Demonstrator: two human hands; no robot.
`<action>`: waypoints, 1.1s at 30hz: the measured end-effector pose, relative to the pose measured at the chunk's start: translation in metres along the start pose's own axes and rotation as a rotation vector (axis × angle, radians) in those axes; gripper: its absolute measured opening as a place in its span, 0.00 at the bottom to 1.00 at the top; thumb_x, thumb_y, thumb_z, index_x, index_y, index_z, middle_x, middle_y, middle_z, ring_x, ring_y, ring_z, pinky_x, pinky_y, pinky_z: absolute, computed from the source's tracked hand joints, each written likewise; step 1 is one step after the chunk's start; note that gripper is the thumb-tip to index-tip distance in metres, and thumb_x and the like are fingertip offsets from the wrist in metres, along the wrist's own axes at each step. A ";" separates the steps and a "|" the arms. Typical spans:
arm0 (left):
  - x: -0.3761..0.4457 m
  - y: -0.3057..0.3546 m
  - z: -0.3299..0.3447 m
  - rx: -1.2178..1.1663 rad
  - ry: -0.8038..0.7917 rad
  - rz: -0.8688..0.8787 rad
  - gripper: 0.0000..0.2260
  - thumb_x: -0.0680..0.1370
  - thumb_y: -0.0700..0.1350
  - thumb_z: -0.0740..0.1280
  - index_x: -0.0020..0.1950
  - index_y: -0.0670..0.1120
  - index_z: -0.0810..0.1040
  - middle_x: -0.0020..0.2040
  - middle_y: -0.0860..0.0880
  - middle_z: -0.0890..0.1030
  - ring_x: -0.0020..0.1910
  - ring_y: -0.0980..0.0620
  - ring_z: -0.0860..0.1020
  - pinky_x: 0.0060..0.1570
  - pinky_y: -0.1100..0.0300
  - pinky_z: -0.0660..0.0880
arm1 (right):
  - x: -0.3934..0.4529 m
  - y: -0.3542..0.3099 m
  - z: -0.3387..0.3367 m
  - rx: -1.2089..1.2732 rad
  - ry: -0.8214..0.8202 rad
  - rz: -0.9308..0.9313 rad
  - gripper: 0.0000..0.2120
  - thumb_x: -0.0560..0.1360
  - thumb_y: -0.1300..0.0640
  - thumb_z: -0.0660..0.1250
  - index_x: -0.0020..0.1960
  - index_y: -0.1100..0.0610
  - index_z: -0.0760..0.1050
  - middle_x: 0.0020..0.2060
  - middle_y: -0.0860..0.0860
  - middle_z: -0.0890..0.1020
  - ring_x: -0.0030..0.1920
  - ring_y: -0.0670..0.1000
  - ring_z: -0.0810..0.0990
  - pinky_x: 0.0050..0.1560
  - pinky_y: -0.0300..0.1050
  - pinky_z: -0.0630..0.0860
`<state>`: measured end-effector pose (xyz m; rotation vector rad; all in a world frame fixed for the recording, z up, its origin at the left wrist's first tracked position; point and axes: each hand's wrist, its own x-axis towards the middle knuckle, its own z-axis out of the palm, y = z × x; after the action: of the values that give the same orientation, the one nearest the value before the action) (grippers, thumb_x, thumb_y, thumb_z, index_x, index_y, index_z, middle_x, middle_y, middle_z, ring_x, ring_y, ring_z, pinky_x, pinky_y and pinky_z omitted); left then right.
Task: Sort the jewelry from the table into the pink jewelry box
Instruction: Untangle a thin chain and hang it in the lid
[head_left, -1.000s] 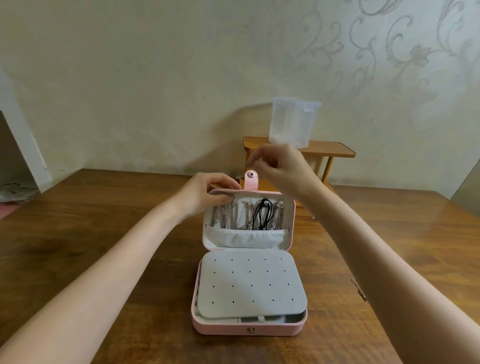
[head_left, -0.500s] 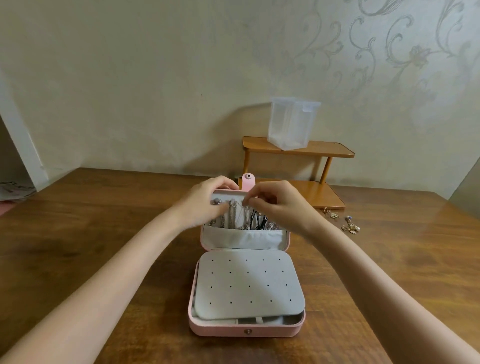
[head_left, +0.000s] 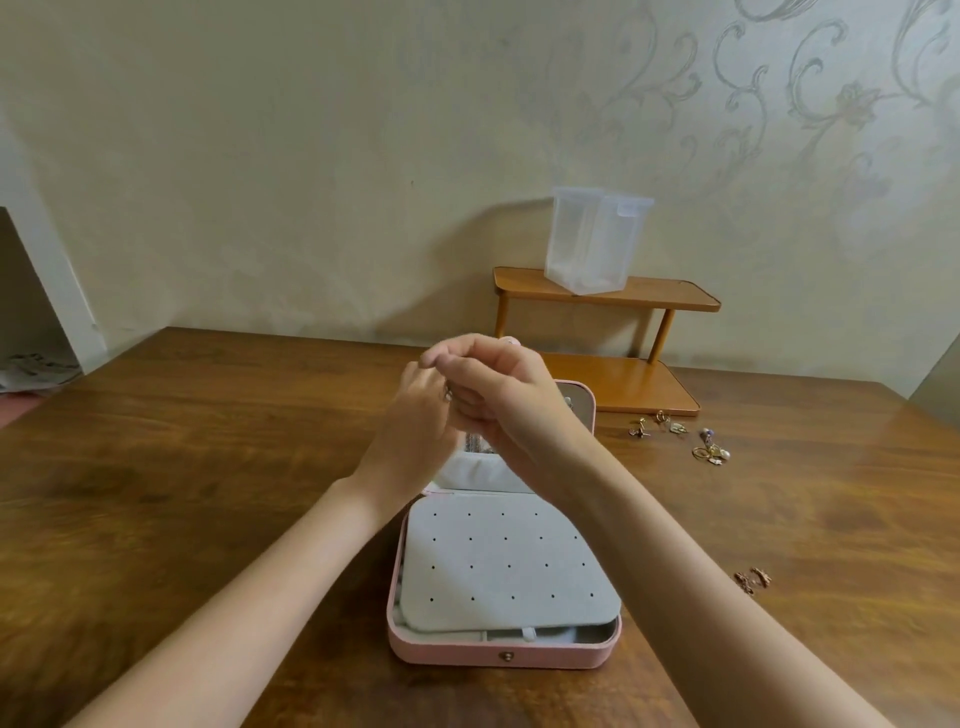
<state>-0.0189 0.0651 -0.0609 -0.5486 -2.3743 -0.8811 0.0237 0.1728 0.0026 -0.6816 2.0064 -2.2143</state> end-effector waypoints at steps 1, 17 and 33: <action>0.002 -0.002 -0.001 -0.014 0.018 0.053 0.12 0.78 0.36 0.61 0.61 0.38 0.72 0.56 0.43 0.74 0.57 0.46 0.72 0.58 0.50 0.72 | 0.002 -0.001 -0.003 0.011 0.028 -0.015 0.08 0.78 0.65 0.60 0.44 0.61 0.77 0.23 0.45 0.66 0.25 0.42 0.63 0.28 0.34 0.59; 0.023 -0.009 -0.025 -0.353 -0.115 -0.027 0.10 0.73 0.36 0.70 0.49 0.50 0.79 0.47 0.53 0.80 0.48 0.59 0.77 0.49 0.68 0.72 | 0.012 -0.024 -0.071 -0.551 0.085 -0.136 0.07 0.77 0.68 0.61 0.47 0.66 0.78 0.30 0.51 0.76 0.28 0.41 0.71 0.32 0.31 0.69; 0.027 -0.013 -0.026 -0.559 -0.274 -0.255 0.09 0.78 0.40 0.64 0.49 0.54 0.79 0.52 0.53 0.81 0.56 0.56 0.76 0.55 0.62 0.72 | 0.001 -0.003 -0.057 -0.960 -0.044 -0.163 0.08 0.75 0.65 0.62 0.46 0.59 0.80 0.35 0.50 0.81 0.35 0.48 0.80 0.42 0.41 0.77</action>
<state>-0.0373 0.0425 -0.0340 -0.6136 -2.4635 -1.7070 0.0019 0.2261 0.0036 -0.9502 3.0225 -1.1323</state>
